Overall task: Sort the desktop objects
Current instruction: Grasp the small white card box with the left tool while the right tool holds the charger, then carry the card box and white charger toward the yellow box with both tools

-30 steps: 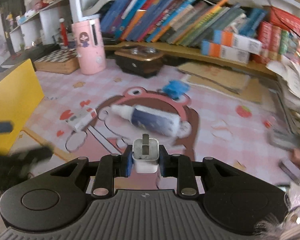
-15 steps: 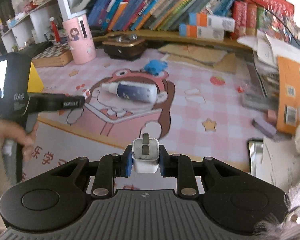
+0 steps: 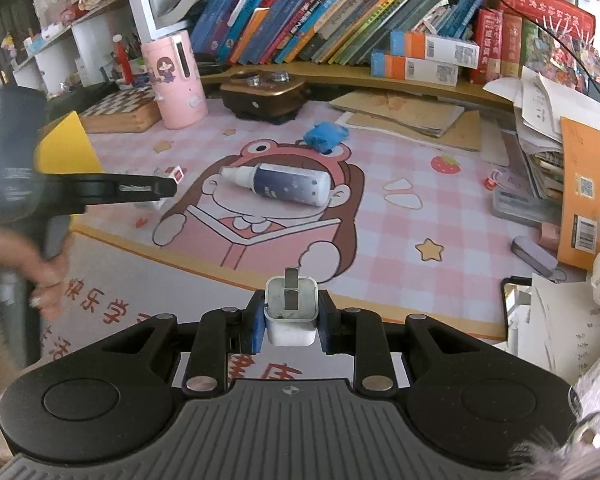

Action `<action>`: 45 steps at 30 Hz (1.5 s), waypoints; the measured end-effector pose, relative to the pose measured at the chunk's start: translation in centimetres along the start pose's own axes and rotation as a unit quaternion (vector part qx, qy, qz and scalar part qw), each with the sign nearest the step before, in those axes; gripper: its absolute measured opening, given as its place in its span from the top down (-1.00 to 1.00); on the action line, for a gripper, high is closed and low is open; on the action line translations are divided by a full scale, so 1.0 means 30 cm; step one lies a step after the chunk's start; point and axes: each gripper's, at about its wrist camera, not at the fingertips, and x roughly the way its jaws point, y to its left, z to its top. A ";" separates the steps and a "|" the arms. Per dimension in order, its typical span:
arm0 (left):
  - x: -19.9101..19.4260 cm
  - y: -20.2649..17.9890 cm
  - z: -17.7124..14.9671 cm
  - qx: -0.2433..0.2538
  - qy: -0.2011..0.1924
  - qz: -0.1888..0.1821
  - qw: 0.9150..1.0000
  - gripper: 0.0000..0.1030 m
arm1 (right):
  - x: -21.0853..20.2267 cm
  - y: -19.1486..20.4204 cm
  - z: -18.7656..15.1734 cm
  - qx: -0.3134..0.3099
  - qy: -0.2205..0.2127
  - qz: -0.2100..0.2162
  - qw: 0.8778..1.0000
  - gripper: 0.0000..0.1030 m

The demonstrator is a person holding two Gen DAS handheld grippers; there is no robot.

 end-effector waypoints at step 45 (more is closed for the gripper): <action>-0.850 0.518 -0.462 -0.079 -0.010 0.003 0.997 0.46 | -0.245 0.867 -0.290 -0.106 -0.003 0.083 0.991 0.54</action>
